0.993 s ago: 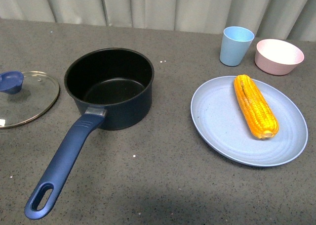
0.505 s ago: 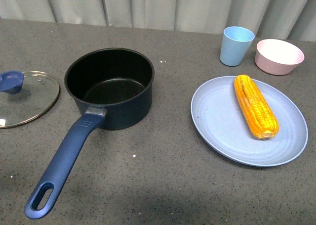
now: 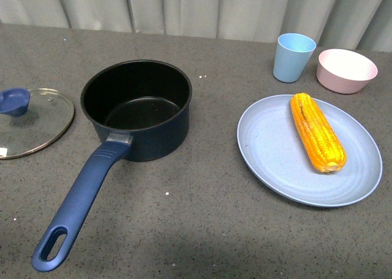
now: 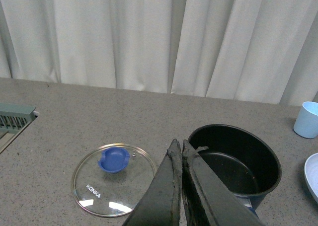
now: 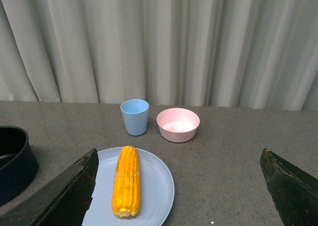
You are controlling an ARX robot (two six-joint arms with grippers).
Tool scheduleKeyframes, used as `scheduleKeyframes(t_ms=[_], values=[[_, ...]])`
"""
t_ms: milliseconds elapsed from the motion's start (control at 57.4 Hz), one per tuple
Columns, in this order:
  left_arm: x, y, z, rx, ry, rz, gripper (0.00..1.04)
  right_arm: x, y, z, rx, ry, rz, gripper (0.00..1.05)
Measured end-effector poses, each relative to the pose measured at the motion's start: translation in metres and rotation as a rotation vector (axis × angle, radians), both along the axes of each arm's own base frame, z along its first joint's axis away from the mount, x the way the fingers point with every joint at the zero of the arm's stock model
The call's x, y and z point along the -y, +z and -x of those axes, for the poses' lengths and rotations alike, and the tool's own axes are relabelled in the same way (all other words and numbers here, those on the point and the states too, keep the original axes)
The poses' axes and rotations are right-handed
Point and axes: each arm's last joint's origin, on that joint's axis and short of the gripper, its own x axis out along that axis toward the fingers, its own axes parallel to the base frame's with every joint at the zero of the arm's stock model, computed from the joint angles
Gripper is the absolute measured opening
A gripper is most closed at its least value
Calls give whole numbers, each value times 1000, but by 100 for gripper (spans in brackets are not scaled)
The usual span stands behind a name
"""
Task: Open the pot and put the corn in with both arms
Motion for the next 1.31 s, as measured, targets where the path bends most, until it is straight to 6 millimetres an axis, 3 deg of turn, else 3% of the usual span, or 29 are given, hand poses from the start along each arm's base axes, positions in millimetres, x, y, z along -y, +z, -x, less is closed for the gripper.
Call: scheduleKeyframes(t_ms=[1115, 1185, 1307], values=[[0, -2, 30, -3, 0, 0, 4, 0, 0, 0, 0, 0, 0, 95], [0, -2, 30, -3, 0, 0, 17, 0, 0, 0, -5, 6, 3, 95], [0, -2, 30, -2, -1, 0, 38, 0, -2, -8, -199, 84, 140, 95]])
